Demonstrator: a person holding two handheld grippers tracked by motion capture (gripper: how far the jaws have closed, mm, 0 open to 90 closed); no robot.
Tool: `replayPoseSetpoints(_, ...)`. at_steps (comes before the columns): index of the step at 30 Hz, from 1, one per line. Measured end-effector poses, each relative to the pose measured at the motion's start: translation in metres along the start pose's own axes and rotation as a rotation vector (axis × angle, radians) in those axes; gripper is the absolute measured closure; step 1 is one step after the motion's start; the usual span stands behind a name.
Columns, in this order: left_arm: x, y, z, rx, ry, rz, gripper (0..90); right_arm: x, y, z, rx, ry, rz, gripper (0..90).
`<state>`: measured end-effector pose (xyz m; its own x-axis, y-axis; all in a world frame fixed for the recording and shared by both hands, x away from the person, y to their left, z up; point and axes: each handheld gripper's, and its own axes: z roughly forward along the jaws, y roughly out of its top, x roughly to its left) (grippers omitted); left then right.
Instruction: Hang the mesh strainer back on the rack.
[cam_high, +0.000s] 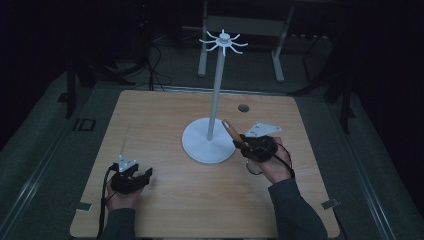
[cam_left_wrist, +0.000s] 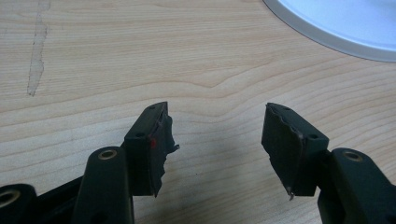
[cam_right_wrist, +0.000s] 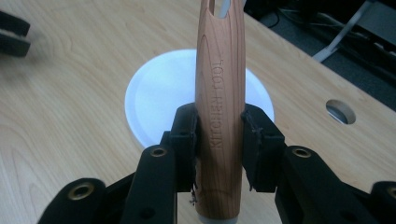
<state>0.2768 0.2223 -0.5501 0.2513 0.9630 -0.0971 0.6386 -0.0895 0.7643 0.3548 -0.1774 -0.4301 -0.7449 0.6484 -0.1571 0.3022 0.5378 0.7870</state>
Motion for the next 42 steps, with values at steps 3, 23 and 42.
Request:
replayPoseSetpoints(3, 0.0, 0.0, 0.0, -0.001, 0.0, 0.0, 41.8, 0.0, 0.006, -0.001, -0.024, -0.019, 0.004, 68.1)
replayPoseSetpoints(23, 0.0, 0.0, 0.0, -0.001, 0.001, 0.002, 41.8, -0.005, 0.026, -0.011, -0.128, -0.053, 0.052, 68.1)
replayPoseSetpoints(42, 0.0, 0.0, -0.001, -0.01, -0.006, 0.013, 42.4, -0.01, 0.041, -0.021, -0.19, -0.061, 0.082, 68.1)
